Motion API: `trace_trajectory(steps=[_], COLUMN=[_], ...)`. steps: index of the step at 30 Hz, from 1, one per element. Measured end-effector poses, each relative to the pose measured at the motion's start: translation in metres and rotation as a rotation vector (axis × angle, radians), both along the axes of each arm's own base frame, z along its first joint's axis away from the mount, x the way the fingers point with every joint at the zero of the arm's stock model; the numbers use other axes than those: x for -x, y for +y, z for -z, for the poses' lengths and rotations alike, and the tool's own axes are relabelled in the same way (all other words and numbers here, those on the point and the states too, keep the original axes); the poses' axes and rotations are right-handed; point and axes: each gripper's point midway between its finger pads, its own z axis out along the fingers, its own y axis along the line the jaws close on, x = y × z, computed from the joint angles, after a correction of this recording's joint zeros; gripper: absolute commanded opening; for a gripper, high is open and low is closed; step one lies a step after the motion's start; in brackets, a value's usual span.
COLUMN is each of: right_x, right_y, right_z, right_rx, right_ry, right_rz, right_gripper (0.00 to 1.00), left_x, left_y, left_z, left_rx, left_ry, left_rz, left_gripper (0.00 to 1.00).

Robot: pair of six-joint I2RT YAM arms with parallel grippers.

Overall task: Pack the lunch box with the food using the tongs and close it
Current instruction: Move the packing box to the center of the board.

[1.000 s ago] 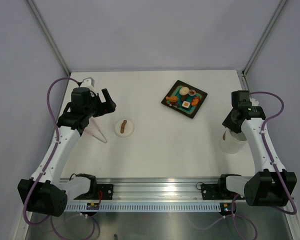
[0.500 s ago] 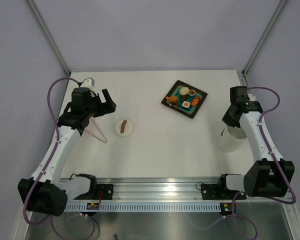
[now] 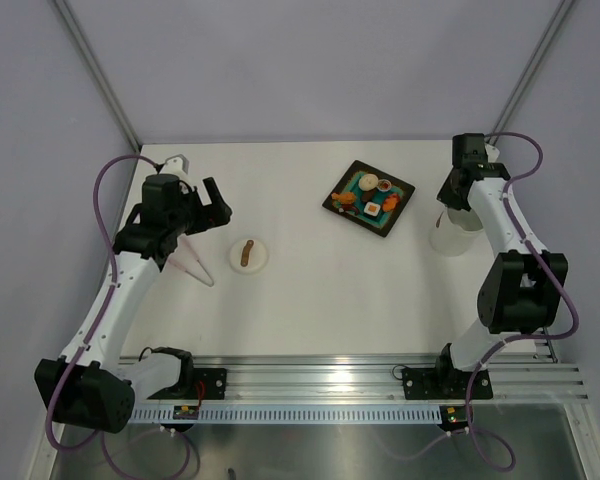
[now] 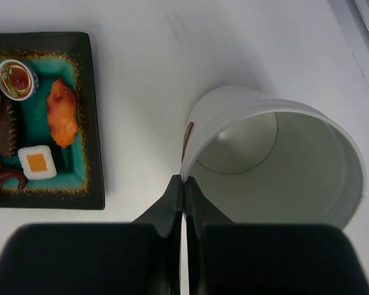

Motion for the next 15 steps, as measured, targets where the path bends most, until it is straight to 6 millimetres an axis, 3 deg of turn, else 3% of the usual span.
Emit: trace_trajectory(steps=[7, 15], right_x=[-0.041, -0.067], right_y=[0.004, 0.015], right_z=[0.007, 0.005], right_rx=[-0.014, -0.062], right_ry=[-0.024, -0.054], right_rz=[-0.038, -0.090], right_gripper=[0.00, 0.00], left_x=[0.004, 0.010], left_y=[0.002, 0.004], left_z=[-0.008, -0.010], left_rx=[-0.003, -0.008], left_ry=[-0.020, -0.020], left_rz=[-0.008, -0.014], left_gripper=[0.99, 0.99])
